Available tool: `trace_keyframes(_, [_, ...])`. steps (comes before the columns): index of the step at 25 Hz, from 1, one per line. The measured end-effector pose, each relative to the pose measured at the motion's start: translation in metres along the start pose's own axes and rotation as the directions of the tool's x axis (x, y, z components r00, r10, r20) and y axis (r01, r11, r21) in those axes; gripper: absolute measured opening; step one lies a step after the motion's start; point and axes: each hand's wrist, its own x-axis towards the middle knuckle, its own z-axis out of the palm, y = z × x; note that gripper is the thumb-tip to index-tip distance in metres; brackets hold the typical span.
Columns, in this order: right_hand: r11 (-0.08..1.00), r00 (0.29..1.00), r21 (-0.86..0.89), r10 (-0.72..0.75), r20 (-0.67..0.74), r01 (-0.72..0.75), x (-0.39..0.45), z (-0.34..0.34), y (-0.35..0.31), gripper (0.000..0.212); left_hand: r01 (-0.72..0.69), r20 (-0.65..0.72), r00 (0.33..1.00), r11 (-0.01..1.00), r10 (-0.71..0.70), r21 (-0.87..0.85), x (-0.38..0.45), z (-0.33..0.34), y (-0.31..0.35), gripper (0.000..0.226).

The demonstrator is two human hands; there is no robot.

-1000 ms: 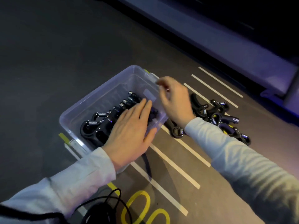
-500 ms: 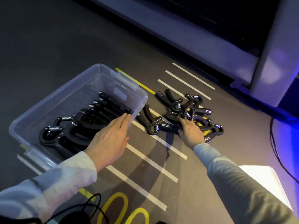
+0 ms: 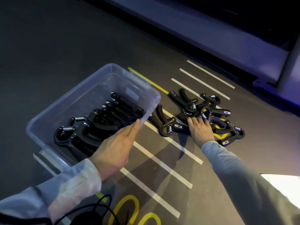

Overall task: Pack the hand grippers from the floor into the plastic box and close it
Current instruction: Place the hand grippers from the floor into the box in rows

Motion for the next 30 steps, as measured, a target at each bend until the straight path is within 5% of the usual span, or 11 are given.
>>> trace_keyframes(5, [0.991, 1.000, -0.132, -0.029, 0.002, 0.029, -0.005, -0.006, -0.007, 0.040, -0.003, 0.009, 1.000, 1.000, 0.004, -0.010, 0.000, 0.003, -0.004, 0.083])
trace_keyframes(10, [0.996, 0.998, 0.072, 0.059, 0.015, -0.060, -0.017, -0.024, 0.002, 0.046, -0.009, -0.024, 1.000, 1.000, 0.009, -0.002, -0.001, 0.004, -0.003, 0.082])
trace_keyframes(13, [0.949, 0.975, 0.225, 0.218, 0.038, -0.221, -0.029, -0.059, 0.005, 0.020, -0.009, -0.031, 0.999, 0.999, 0.008, -0.041, -0.004, 0.003, -0.002, 0.079])
trace_keyframes(15, [0.855, 0.919, 0.399, 0.388, -0.067, -0.332, -0.036, -0.080, 0.008, 0.025, -0.010, -0.062, 0.998, 0.996, 0.005, -0.086, -0.006, 0.001, -0.003, 0.073])
trace_keyframes(17, [0.711, 0.841, 0.642, 0.509, -0.185, -0.288, -0.042, -0.116, 0.006, 0.037, 0.003, -0.130, 0.991, 0.989, -0.023, -0.151, -0.007, -0.005, -0.005, 0.065])
trace_keyframes(19, [0.606, 0.760, 0.791, 0.555, -0.339, -0.091, -0.045, -0.152, -0.001, 0.048, 0.025, -0.213, 0.974, 0.974, -0.074, -0.226, -0.007, -0.015, -0.009, 0.062])
trace_keyframes(22, [0.539, 0.709, 0.795, 0.443, -0.549, 0.279, -0.042, -0.197, -0.022, 0.051, 0.053, -0.290, 0.944, 0.939, -0.159, -0.340, -0.007, -0.032, -0.022, 0.060])
trace_keyframes(23, [0.476, 0.727, 0.797, 0.386, -0.569, 0.371, -0.036, -0.207, -0.031, 0.047, 0.052, -0.295, 0.939, 0.920, -0.178, -0.390, -0.007, -0.038, -0.027, 0.059])
trace_keyframes(25, [0.185, 0.820, 0.865, 0.274, -0.502, 0.467, -0.019, -0.224, -0.053, 0.039, 0.015, -0.313, 0.924, 0.839, -0.220, -0.544, -0.007, -0.048, -0.037, 0.056])
trace_keyframes(27, [-0.111, 0.905, 0.903, 0.157, -0.396, 0.414, -0.003, -0.238, -0.075, 0.034, -0.030, -0.318, 0.905, 0.705, -0.282, -0.709, -0.008, -0.061, -0.045, 0.049])
trace_keyframes(30, [-0.214, 0.958, 0.934, 0.018, -0.288, 0.285, 0.006, -0.249, -0.104, 0.032, -0.088, -0.271, 0.898, 0.464, -0.346, -0.882, -0.012, -0.079, -0.048, 0.040])
